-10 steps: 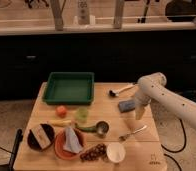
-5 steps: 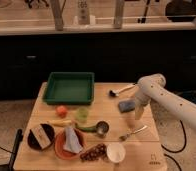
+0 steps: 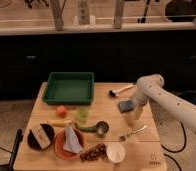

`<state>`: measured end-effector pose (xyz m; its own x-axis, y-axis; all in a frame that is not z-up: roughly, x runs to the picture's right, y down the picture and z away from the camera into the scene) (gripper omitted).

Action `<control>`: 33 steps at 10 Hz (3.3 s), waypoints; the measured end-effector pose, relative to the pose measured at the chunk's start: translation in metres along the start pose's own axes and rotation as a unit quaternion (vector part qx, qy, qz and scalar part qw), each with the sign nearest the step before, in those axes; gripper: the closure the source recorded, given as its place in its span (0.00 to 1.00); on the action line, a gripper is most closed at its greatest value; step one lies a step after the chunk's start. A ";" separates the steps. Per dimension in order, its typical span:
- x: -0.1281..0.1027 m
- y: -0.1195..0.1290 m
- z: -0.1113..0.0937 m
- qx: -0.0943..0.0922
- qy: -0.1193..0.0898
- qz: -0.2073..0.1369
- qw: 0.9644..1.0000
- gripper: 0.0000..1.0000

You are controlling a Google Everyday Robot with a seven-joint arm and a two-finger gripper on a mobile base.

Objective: Place sponge in tray

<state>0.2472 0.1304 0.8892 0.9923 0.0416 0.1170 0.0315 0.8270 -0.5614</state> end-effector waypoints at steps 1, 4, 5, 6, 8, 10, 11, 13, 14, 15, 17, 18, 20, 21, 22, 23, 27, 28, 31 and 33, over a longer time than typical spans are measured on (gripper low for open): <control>0.000 -0.001 0.002 -0.002 0.000 0.000 1.000 0.20; 0.000 -0.004 0.005 -0.004 -0.001 0.001 1.000 0.20; 0.000 -0.006 0.007 -0.005 -0.001 0.002 1.000 0.20; -0.001 -0.007 0.009 -0.007 -0.002 0.002 1.000 0.20; -0.002 -0.009 0.011 -0.009 -0.003 0.002 1.000 0.20; -0.002 -0.011 0.013 -0.010 -0.004 0.003 1.000 0.20; -0.003 -0.011 0.014 -0.012 -0.004 0.003 1.000 0.20; -0.005 -0.011 0.016 -0.013 -0.006 0.004 1.000 0.20; -0.004 -0.012 0.017 -0.014 -0.007 0.006 1.000 0.20; -0.005 -0.013 0.018 -0.015 -0.008 0.007 1.000 0.20; -0.005 -0.012 0.020 -0.017 -0.008 0.009 1.000 0.20; -0.005 -0.012 0.021 -0.018 -0.008 0.010 1.000 0.21; -0.005 -0.011 0.023 -0.021 -0.007 0.012 1.000 0.22; -0.004 -0.010 0.023 -0.021 -0.007 0.013 1.000 0.24; -0.004 -0.008 0.024 -0.022 -0.006 0.013 1.000 0.32; -0.003 -0.007 0.023 -0.022 -0.006 0.014 1.000 0.43; 0.005 -0.002 0.020 -0.018 0.001 0.015 1.000 0.80; 0.009 0.000 0.015 -0.014 0.004 0.015 1.000 0.92; -0.004 -0.005 -0.012 -0.001 0.010 0.007 1.000 0.97; -0.009 -0.006 -0.036 0.004 0.023 0.001 1.000 0.97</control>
<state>0.2420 0.1050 0.8623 0.9968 0.0167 0.0779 0.0295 0.8310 -0.5555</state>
